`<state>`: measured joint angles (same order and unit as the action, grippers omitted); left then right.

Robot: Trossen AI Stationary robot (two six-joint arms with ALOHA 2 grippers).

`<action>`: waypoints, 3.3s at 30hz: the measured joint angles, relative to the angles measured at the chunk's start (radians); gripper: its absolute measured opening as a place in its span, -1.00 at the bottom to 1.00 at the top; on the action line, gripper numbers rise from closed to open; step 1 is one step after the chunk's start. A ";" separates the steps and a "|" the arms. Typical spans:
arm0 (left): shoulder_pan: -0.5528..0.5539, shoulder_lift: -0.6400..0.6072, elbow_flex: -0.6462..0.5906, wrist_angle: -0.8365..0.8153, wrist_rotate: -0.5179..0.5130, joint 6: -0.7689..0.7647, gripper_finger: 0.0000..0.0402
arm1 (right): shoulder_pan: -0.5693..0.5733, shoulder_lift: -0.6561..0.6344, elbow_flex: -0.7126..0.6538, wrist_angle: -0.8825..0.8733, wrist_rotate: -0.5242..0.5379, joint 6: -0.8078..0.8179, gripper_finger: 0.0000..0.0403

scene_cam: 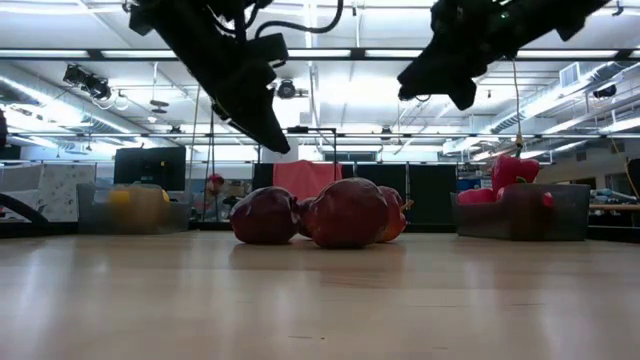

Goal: Sort produce into baskets
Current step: Put the red apple into the transparent bin

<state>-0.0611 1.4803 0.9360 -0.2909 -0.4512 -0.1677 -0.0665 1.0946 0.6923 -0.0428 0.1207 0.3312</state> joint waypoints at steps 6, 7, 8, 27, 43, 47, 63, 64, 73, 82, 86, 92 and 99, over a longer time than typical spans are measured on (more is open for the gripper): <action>0.029 0.000 0.000 0.016 0.106 0.202 0.73 | 0.077 0.070 -0.131 0.271 0.065 -0.088 -0.33; 0.032 0.000 0.000 0.016 0.105 0.227 0.74 | 0.082 0.094 -0.151 0.316 0.065 -0.097 -0.33; 0.036 0.000 0.000 0.018 0.103 0.247 0.74 | 0.085 0.118 -0.169 0.360 0.063 -0.104 -0.33; 0.255 0.002 -0.007 0.016 0.192 0.030 0.75 | 0.077 0.410 -0.186 0.645 0.258 -0.171 -0.33; 0.274 0.033 -0.157 0.214 0.300 -0.002 0.75 | 0.066 0.394 -0.186 0.782 0.252 -0.323 -0.33; 0.274 0.101 -0.157 0.277 0.296 -0.003 0.74 | 0.056 0.394 -0.186 0.784 0.253 -0.324 -0.33; 0.277 0.078 -0.128 0.378 0.287 0.008 -0.01 | 0.029 0.394 -0.186 0.796 0.140 -0.027 -0.32; 0.277 0.058 -0.128 0.392 0.286 0.013 -0.01 | 0.027 0.394 -0.186 0.796 0.125 0.004 -0.31; 0.261 -0.077 -0.188 0.773 0.381 0.027 0.06 | 0.023 0.395 -0.186 0.878 0.008 0.140 -0.10; 0.261 -0.080 -0.421 1.489 0.578 -0.105 0.04 | 0.047 0.395 -0.186 1.135 0.000 0.061 0.25; 0.260 -0.081 -0.493 1.671 0.579 -0.132 0.04 | 0.059 0.394 -0.186 1.224 -0.013 -0.016 0.47; 0.231 -0.080 -0.508 1.707 0.583 -0.127 0.04 | 0.056 0.423 -0.131 1.217 0.012 -0.133 0.85; 0.195 -0.080 -0.504 1.709 0.582 -0.101 0.04 | 0.057 0.563 0.032 1.209 -0.092 -0.213 0.94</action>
<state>0.1339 1.4006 0.4316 1.4181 0.1303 -0.2691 -0.0096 1.6576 0.7244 1.1663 0.0287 0.1178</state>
